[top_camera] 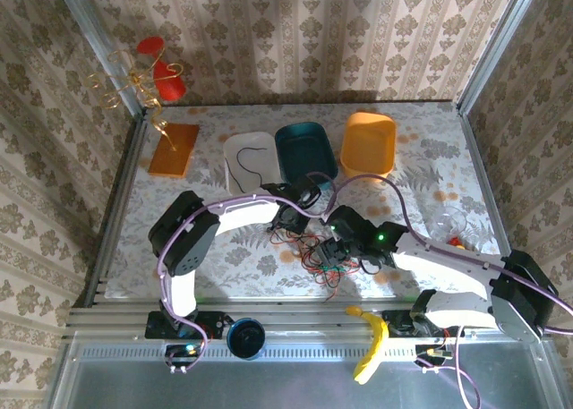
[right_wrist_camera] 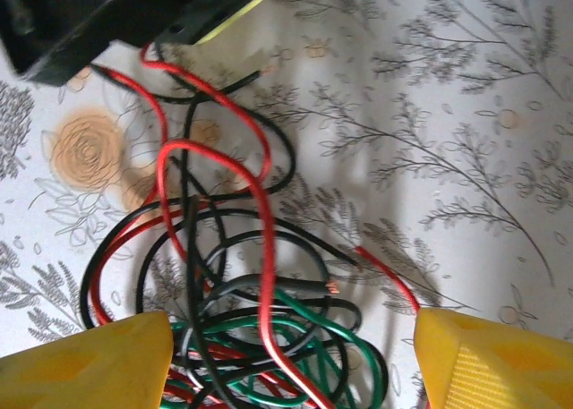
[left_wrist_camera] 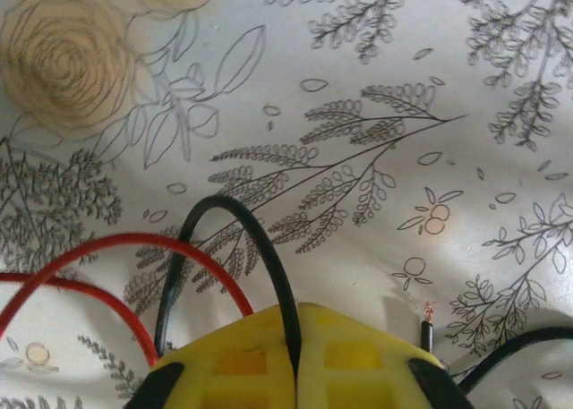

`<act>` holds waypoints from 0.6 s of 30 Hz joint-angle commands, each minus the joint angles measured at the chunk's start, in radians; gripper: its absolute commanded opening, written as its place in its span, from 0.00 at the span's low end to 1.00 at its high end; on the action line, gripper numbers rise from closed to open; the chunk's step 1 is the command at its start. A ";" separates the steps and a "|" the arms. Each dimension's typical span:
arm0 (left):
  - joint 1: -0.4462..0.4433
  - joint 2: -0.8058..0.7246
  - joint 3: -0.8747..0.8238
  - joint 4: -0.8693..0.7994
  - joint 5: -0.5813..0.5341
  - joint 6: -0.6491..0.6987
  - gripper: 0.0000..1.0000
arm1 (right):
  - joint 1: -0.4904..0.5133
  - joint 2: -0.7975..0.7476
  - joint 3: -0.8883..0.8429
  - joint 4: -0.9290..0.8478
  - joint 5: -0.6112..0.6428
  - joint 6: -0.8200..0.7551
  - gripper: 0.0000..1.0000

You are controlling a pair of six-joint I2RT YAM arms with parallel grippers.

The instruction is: Untangle the cables

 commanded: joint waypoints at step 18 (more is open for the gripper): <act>0.167 -0.365 0.152 -0.077 0.215 -0.157 0.00 | -0.032 0.249 0.006 0.123 -0.057 0.036 0.74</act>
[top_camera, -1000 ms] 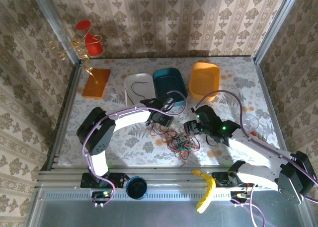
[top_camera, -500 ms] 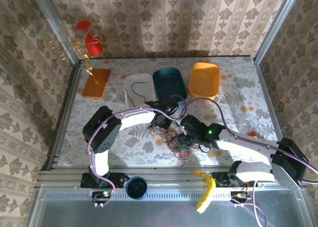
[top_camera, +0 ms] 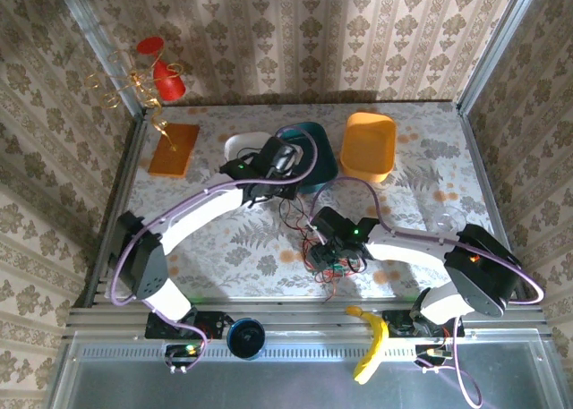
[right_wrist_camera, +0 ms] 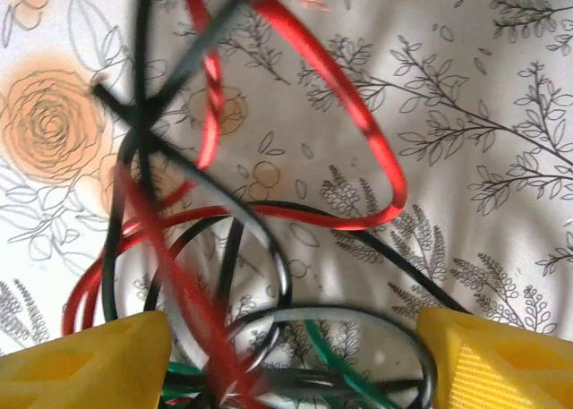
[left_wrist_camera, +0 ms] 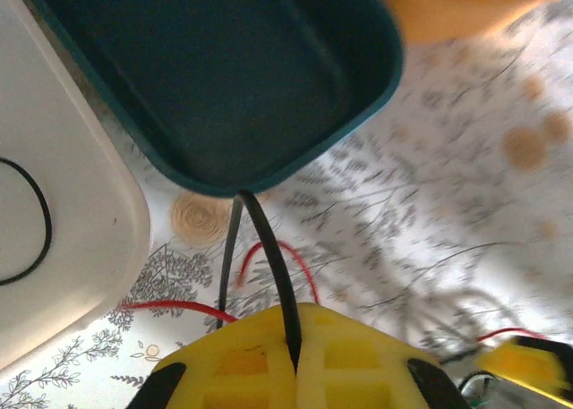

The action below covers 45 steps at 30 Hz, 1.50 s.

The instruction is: Untangle the cables

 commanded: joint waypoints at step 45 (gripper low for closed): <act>0.410 0.028 0.392 -0.026 -0.060 0.118 0.00 | -0.095 -0.329 -0.106 0.032 0.144 0.124 0.75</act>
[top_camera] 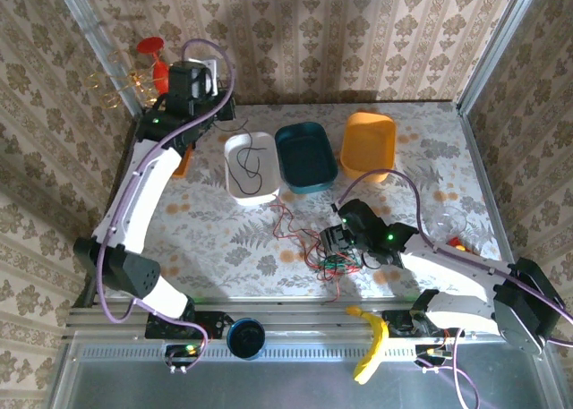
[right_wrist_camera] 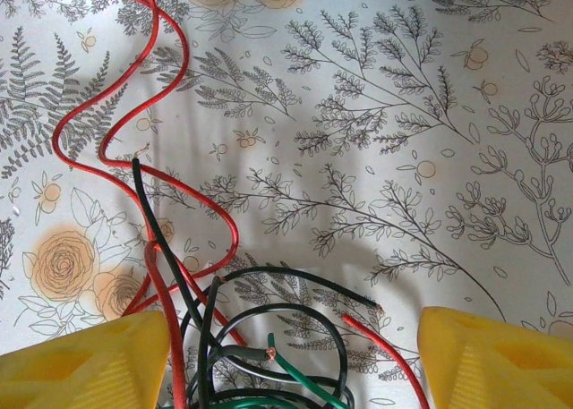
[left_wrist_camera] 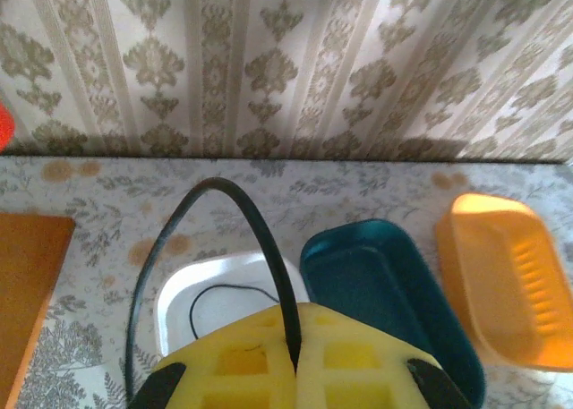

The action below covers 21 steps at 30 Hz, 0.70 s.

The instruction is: Untangle the cables

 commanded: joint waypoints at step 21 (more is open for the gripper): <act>-0.001 0.359 -0.192 0.120 -0.048 -0.009 0.46 | -0.004 -0.069 0.011 -0.101 0.068 -0.001 0.75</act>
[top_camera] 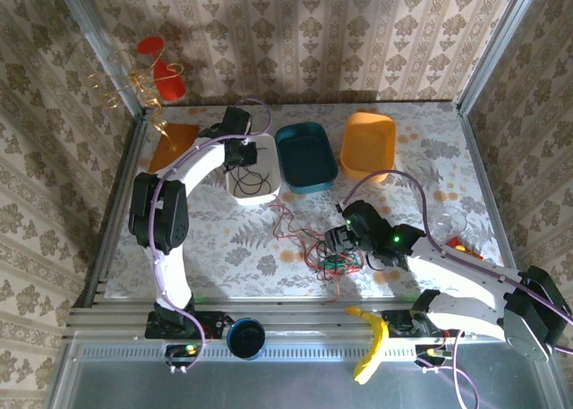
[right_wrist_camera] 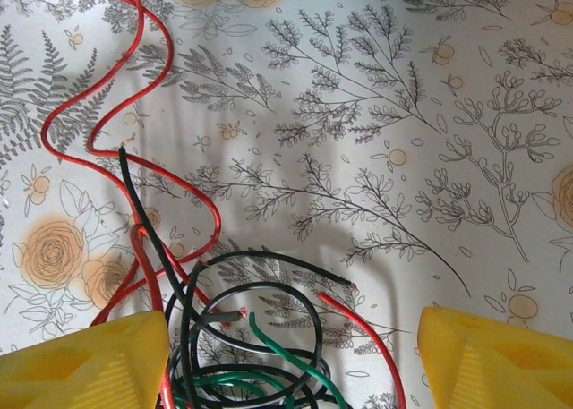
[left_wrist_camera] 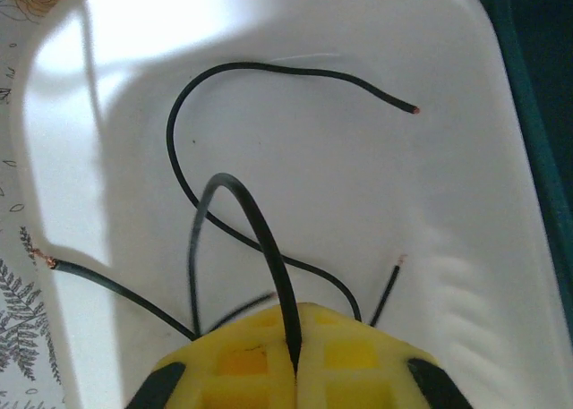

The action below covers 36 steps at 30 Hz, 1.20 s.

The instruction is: Untangle the cables

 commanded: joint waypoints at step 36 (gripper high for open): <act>-0.430 -0.164 -0.254 -0.004 0.369 0.406 0.71 | 0.033 0.141 0.022 -0.038 -0.136 -0.075 0.63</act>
